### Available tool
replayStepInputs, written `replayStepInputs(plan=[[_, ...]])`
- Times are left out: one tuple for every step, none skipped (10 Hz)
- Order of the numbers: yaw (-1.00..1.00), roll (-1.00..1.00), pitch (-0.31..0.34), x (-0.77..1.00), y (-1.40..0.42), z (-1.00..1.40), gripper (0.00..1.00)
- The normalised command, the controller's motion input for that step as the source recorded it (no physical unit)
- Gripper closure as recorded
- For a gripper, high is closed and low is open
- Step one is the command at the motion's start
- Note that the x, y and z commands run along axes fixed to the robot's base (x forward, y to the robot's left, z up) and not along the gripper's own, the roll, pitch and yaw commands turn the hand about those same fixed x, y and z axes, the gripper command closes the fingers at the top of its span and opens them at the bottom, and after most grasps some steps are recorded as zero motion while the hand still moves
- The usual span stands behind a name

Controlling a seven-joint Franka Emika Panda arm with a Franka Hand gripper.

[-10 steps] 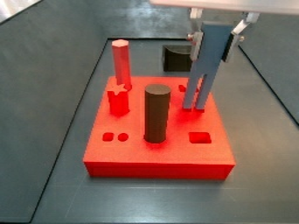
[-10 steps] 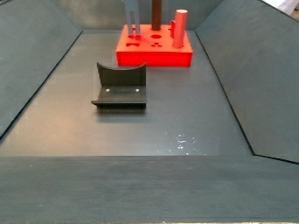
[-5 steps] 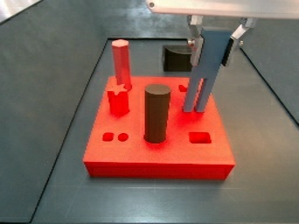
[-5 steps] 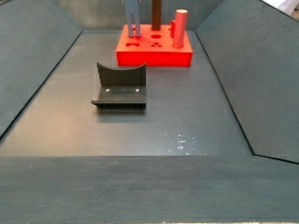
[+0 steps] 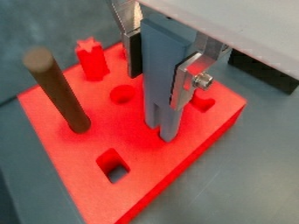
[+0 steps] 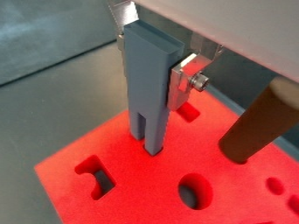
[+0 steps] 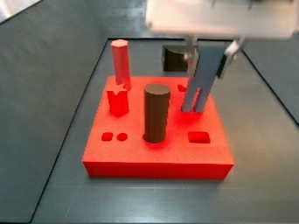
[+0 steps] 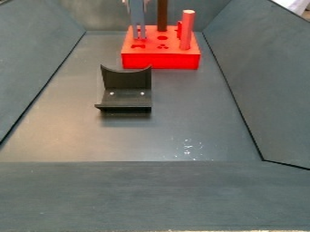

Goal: Pick up the double-square object. Move up. Rotate the double-square object. Place the double-square object on the fixture. Regrasp the double-square object. Move to above the board. Insert the double-square object.
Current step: Insert the double-square object.

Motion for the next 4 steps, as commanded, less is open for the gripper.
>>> replayStepInputs(plan=[[-0.01,0.14,-0.119,0.01,-0.04,-0.52,1.00],[0.00,0.05,-0.094,0.05,0.00,-0.34,1.00],[0.00,0.00,-0.059,0.00,0.00,-0.03,1.00],[0.00,0.00,0.000,0.00,0.00,0.00,1.00]])
